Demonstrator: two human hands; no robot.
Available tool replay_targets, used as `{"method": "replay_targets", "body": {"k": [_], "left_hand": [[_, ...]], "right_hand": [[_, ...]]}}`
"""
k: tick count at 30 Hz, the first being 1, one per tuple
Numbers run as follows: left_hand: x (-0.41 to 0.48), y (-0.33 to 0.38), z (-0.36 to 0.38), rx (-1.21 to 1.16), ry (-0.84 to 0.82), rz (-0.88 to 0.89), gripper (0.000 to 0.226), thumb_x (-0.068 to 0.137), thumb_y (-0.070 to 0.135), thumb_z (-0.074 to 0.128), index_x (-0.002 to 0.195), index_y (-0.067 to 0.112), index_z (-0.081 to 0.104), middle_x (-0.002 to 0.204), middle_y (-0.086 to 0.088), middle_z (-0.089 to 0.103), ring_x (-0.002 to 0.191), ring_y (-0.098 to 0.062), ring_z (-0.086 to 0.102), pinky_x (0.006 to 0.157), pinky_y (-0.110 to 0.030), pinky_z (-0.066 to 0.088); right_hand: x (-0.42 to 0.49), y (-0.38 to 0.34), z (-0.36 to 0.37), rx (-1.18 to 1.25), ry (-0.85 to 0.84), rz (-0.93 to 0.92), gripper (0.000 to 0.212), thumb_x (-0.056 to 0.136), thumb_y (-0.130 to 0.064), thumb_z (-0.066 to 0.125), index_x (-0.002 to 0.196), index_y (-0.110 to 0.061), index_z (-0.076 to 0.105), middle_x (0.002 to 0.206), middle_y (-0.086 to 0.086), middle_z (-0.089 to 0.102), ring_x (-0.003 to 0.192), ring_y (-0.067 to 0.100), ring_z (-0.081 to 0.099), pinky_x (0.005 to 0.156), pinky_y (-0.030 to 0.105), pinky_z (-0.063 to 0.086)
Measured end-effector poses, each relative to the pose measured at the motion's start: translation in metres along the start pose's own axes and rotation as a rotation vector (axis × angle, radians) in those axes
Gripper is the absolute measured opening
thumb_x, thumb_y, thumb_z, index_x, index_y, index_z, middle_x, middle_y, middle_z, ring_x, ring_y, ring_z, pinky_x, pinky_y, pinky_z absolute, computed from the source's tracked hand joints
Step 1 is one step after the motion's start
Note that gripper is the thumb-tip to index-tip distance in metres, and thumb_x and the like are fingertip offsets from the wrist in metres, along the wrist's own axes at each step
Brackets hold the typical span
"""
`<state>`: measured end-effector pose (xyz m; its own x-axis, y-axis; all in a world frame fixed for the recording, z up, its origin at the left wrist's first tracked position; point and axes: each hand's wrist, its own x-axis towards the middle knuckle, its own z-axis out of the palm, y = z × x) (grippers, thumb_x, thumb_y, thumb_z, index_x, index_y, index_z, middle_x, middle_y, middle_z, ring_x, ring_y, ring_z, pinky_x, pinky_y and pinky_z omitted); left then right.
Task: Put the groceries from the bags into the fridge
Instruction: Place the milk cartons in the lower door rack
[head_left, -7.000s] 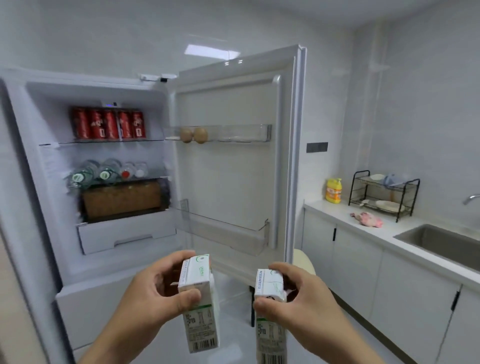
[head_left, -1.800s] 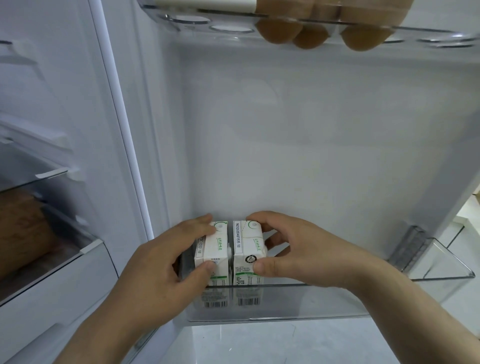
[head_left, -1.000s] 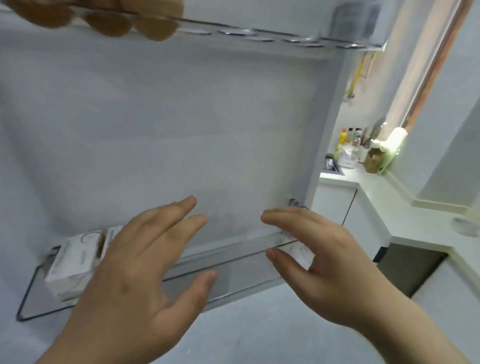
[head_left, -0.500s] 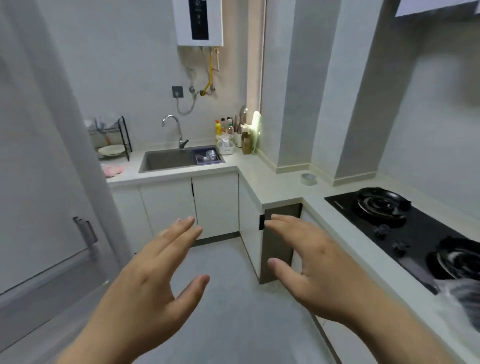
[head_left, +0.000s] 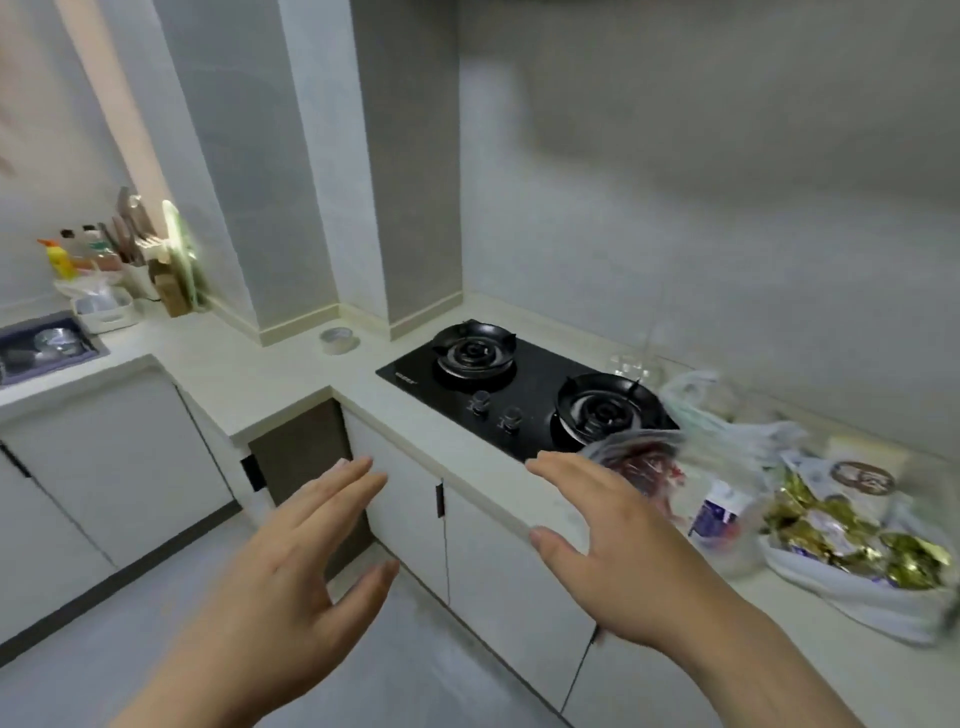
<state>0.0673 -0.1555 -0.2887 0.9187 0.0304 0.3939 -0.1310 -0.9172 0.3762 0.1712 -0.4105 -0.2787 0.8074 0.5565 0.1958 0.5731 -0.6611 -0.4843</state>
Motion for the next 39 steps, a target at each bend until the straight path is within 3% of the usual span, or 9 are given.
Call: {"method": "replay_targets", "body": {"k": [7, 10, 13, 20, 25, 28, 32, 35, 39], "left_hand": [[0.105, 0.004, 0.098, -0.178, -0.168, 0.132, 0.059, 0.074, 0.073, 0.037, 0.131, 0.058, 0.031, 0.141, 0.050, 0.017, 0.133, 0.023, 0.012, 0.101, -0.009, 0.019], [0.146, -0.002, 0.138, -0.251, -0.262, 0.163, 0.059, 0.071, 0.074, 0.037, 0.128, 0.059, 0.031, 0.140, 0.053, 0.008, 0.132, 0.025, 0.011, 0.099, -0.007, 0.020], [0.179, -0.011, 0.176, -0.310, -0.394, 0.181, 0.065, 0.070, 0.073, 0.040, 0.131, 0.052, 0.037, 0.140, 0.047, 0.025, 0.134, 0.021, 0.015, 0.104, -0.016, 0.026], [0.235, -0.009, 0.255, -0.331, -0.659, 0.257, 0.068, 0.069, 0.073, 0.037, 0.134, 0.052, 0.035, 0.139, 0.042, 0.023, 0.130, 0.011, 0.029, 0.104, -0.020, 0.034], [0.262, 0.021, 0.299, -0.371, -0.789, 0.280, 0.061, 0.075, 0.064, 0.051, 0.132, 0.052, 0.034, 0.139, 0.038, 0.029, 0.134, 0.005, 0.033, 0.108, -0.020, 0.030], [0.269, 0.048, 0.331, -0.417, -0.850, 0.202, 0.057, 0.085, 0.039, 0.068, 0.135, 0.044, 0.042, 0.141, 0.029, 0.040, 0.124, -0.020, 0.054, 0.102, -0.016, 0.034], [0.275, 0.079, 0.368, -0.412, -0.885, 0.207, 0.061, 0.085, 0.039, 0.065, 0.142, 0.028, 0.045, 0.141, 0.020, 0.044, 0.134, -0.003, 0.040, 0.101, -0.006, 0.023], [0.283, 0.098, 0.383, -0.371, -0.870, 0.194, 0.063, 0.083, 0.043, 0.060, 0.142, 0.026, 0.045, 0.142, 0.017, 0.045, 0.133, -0.002, 0.040, 0.103, -0.011, 0.026], [0.299, 0.115, 0.391, -0.303, -0.834, 0.191, 0.056, 0.086, 0.030, 0.067, 0.139, 0.024, 0.049, 0.136, 0.016, 0.050, 0.125, -0.002, 0.045, 0.091, 0.005, 0.017]], "right_hand": [[0.006, 0.100, -0.012, 0.044, 0.053, 0.352, 0.049, 0.096, -0.039, 0.053, 0.142, -0.046, 0.035, 0.117, -0.054, 0.020, 0.112, -0.022, 0.026, 0.088, -0.002, 0.020], [0.015, 0.136, -0.008, 0.051, 0.046, 0.467, 0.051, 0.097, -0.039, 0.053, 0.145, -0.042, 0.035, 0.132, -0.042, 0.029, 0.119, -0.018, 0.028, 0.095, 0.003, 0.021], [0.020, 0.168, 0.000, 0.040, 0.020, 0.586, 0.055, 0.096, -0.038, 0.053, 0.147, -0.039, 0.034, 0.150, -0.026, 0.031, 0.135, -0.009, 0.027, 0.104, 0.008, 0.020], [0.016, 0.221, 0.006, 0.054, 0.034, 0.828, 0.054, 0.096, -0.035, 0.054, 0.146, -0.035, 0.036, 0.150, -0.020, 0.036, 0.137, 0.001, 0.033, 0.108, 0.018, 0.030], [0.007, 0.255, -0.006, 0.087, 0.092, 0.934, 0.054, 0.095, -0.031, 0.058, 0.144, -0.036, 0.038, 0.140, -0.020, 0.043, 0.128, 0.004, 0.043, 0.097, 0.015, 0.034], [0.007, 0.281, -0.013, 0.081, 0.092, 0.981, 0.059, 0.095, -0.031, 0.059, 0.148, -0.031, 0.035, 0.144, -0.014, 0.043, 0.131, 0.009, 0.044, 0.096, 0.018, 0.035], [0.016, 0.323, -0.022, 0.062, 0.050, 0.940, 0.059, 0.093, -0.030, 0.062, 0.147, -0.029, 0.038, 0.140, -0.008, 0.048, 0.124, 0.011, 0.047, 0.098, 0.024, 0.039], [0.024, 0.358, -0.027, 0.072, 0.017, 0.909, 0.063, 0.091, -0.033, 0.064, 0.148, -0.028, 0.037, 0.148, -0.009, 0.042, 0.132, 0.012, 0.042, 0.105, 0.027, 0.037], [0.040, 0.397, -0.025, 0.054, -0.080, 0.847, 0.066, 0.088, -0.040, 0.066, 0.147, -0.025, 0.040, 0.147, -0.008, 0.044, 0.134, 0.014, 0.040, 0.104, 0.027, 0.036]]}}
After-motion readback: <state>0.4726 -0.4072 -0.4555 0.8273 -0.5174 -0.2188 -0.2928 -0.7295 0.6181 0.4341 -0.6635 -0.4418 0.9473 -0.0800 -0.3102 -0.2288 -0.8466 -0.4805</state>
